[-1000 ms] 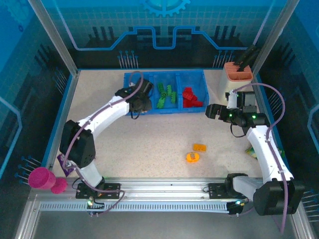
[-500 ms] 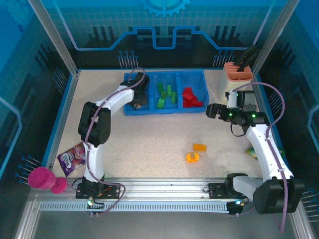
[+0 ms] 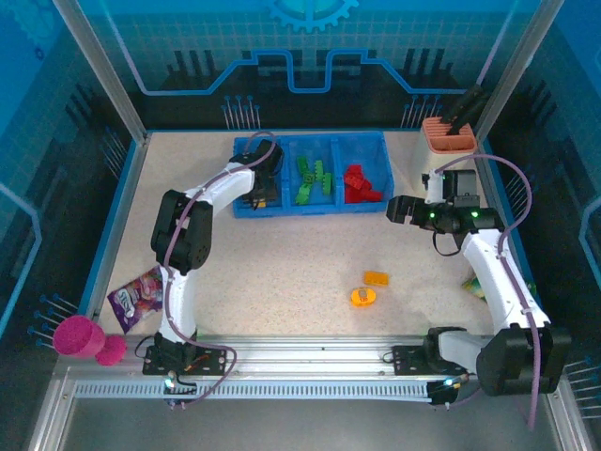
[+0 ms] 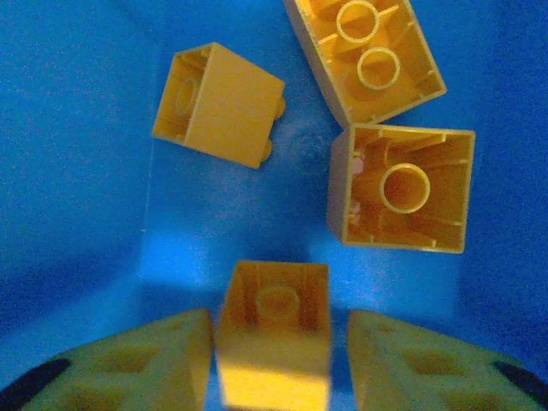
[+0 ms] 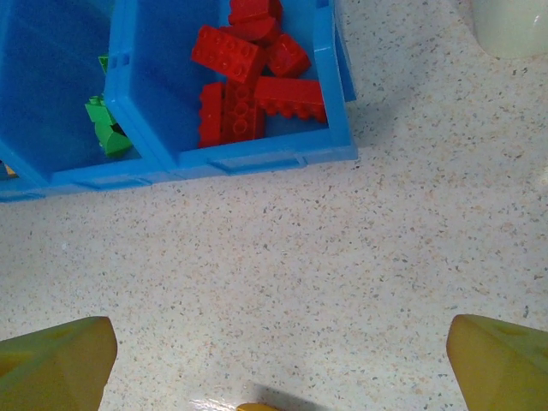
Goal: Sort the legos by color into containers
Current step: Place the lego in the container, then pick up the lego from the middle-left of the table.
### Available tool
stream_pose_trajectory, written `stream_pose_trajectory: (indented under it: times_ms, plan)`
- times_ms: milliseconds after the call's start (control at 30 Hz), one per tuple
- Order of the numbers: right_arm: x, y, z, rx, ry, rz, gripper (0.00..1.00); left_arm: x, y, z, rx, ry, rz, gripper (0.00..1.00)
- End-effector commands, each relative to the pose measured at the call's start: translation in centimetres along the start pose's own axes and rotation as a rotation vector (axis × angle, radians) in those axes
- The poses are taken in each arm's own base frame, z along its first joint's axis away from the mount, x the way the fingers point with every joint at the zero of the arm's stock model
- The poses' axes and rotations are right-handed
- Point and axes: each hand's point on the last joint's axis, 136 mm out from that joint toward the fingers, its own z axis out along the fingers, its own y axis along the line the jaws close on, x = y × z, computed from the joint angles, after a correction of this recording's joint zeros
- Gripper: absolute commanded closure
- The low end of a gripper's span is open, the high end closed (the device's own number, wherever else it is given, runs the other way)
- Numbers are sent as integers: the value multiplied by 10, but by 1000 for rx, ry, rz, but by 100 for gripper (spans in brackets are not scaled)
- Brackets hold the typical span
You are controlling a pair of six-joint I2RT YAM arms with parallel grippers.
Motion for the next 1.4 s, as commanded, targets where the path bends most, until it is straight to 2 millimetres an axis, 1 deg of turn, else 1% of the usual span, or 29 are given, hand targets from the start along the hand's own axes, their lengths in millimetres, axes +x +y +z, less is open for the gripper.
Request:
stream_pose_trajectory:
  times_ms: [0, 100, 200, 267, 300, 400, 433, 500, 567, 667, 767, 867, 967, 1067, 1233, 1367]
  plan:
    - [-11, 8, -5, -10, -27, -32, 0, -18, 0, -35, 36, -56, 7, 51]
    - [-10, 9, -5, -12, -27, -32, 0, -25, 1, -53, 48, -85, 8, 49]
    - [-11, 9, -6, -13, -33, -38, 0, -32, 2, -82, 70, -132, 21, 49]
    - [-11, 10, -7, -15, -40, -42, 0, -32, -5, -105, 116, -161, 62, 48]
    - [-12, 10, -7, -14, -43, -45, 0, -28, -11, -113, 144, -157, 93, 46]
    - [-15, 8, -11, 2, -58, -51, 0, -2, -27, -134, 193, -126, 236, 45]
    - [-16, 8, -12, 6, -63, -52, 0, 11, -32, -140, 190, -128, 300, 43]
    - [-17, 6, -15, 19, -76, -48, 0, 38, -48, -152, 209, -145, 432, 40]
    - [-19, 2, -20, 44, -106, -35, 0, 72, -72, -160, 254, -158, 594, 38]
    - [-25, -3, -30, 82, -165, -13, 0, 120, -105, -163, 345, -181, 817, 36]
    - [-33, -7, -44, 124, -197, -8, 0, 160, -143, -173, 507, -181, 986, 34]
    - [-42, -9, -60, 157, -226, -13, 0, 189, -180, -184, 630, -218, 1135, 33]
    - [-46, -5, -71, 143, -252, -14, 0, 211, -212, -189, 714, -257, 1251, 31]
    - [-45, -1, -73, 121, -255, -10, 0, 227, -238, -186, 788, -263, 1318, 30]
    - [-41, 0, -76, 111, -257, -12, 0, 252, -267, -171, 835, -259, 1411, 29]
    - [-39, -2, -77, 124, -255, -16, 0, 265, -284, -165, 851, -303, 1456, 29]
